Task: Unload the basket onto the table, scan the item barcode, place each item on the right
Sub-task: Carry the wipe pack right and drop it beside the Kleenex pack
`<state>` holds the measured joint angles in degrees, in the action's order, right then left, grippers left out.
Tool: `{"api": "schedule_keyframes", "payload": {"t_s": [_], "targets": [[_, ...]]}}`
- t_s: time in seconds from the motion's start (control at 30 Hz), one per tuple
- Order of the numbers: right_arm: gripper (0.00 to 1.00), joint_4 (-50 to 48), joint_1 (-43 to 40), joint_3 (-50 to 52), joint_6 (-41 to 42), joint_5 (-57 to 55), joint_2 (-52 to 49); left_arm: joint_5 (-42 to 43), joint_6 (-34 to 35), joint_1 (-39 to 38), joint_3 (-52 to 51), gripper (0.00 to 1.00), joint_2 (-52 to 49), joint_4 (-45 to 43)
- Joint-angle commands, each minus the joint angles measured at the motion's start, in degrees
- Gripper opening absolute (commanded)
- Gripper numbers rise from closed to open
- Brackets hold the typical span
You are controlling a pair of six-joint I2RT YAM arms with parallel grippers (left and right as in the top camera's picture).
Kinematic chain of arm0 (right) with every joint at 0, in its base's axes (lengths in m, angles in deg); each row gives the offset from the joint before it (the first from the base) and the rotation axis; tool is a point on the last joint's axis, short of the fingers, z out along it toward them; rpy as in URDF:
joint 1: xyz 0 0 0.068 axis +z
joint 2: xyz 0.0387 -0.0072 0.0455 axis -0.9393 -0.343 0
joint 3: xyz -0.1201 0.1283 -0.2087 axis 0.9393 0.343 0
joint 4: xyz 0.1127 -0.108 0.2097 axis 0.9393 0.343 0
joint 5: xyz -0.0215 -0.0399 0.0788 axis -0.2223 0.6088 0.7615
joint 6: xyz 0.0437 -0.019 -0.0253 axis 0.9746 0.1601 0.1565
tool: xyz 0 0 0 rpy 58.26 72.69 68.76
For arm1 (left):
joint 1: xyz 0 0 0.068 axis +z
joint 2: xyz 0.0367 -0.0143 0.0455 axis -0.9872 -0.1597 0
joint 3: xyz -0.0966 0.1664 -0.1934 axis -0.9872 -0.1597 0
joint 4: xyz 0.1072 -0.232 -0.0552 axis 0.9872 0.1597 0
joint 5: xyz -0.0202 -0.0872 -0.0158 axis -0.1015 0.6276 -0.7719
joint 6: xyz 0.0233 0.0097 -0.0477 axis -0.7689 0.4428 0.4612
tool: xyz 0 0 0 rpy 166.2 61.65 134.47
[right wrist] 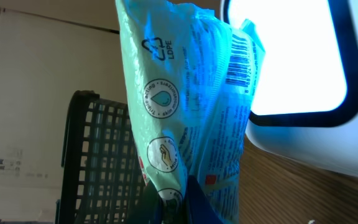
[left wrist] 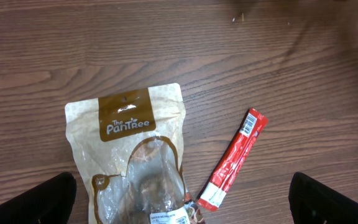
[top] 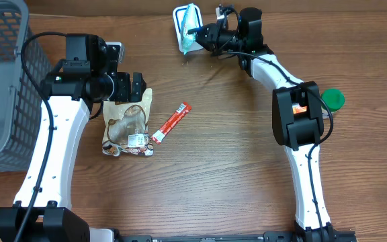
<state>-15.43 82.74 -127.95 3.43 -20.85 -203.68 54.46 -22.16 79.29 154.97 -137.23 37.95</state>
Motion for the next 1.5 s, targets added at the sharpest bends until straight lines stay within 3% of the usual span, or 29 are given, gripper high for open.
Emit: {"api": "schedule_keyframes", "payload": {"t_s": [0.0, 0.47, 0.6, 1.03, 1.17, 1.3, 1.37, 1.4, 1.43, 1.47], "targets": [[0.03, 3.7, 0.2, -0.9, -0.6, -2.6, -1.2, 0.5, 0.6, 0.0, 0.4, 1.0, -0.5, -0.3], [0.04, 7.4, 0.0, -1.0, -4.2, 0.1, 3.0, 0.5, 0.6, 0.0, 0.4, 1.0, -0.5, -0.3], [0.04, 15.0, -0.7, -1.0, -13.0, 0.1, 9.6, 0.5, 0.6, 0.0, 0.4, 1.0, -0.5, -0.3], [0.04, 68.2, -6.9, -1.0, -50.0, -8.5, 29.1, 0.5, 0.6, 0.0, 0.4, 1.0, -0.5, -0.3], [0.04, 85.4, -9.1, -1.0, -55.8, -24.4, 30.3, 0.5, 0.6, 0.0, 0.4, 1.0, -0.5, -0.3], [0.05, 95.5, -10.1, 0.4, -56.4, -43.1, 30.1, 0.5, 0.6, 0.0, 0.4, 1.0, -0.5, -0.3], [0.18, 98.6, -10.2, 1.6, -56.4, -50.3, 30.1, 0.5, 0.6, 0.0, 0.4, 1.0, -0.5, -0.3], [0.33, 99.4, -10.2, 2.2, -56.4, -52.2, 30.1, 0.5, 0.6, 0.0, 0.4, 1.0, -0.5, -0.3], [0.67, 100.2, -10.2, 2.8, -56.2, -53.6, 30.1, 0.5, 0.6, 0.0, 0.4, 1.0, -0.5, -0.3], [0.8, 100.8, -10.3, 2.9, -55.6, -54.2, 30.1, 0.5, 0.6, 0.0, 0.4, 1.0, -0.5, -0.3]]}}
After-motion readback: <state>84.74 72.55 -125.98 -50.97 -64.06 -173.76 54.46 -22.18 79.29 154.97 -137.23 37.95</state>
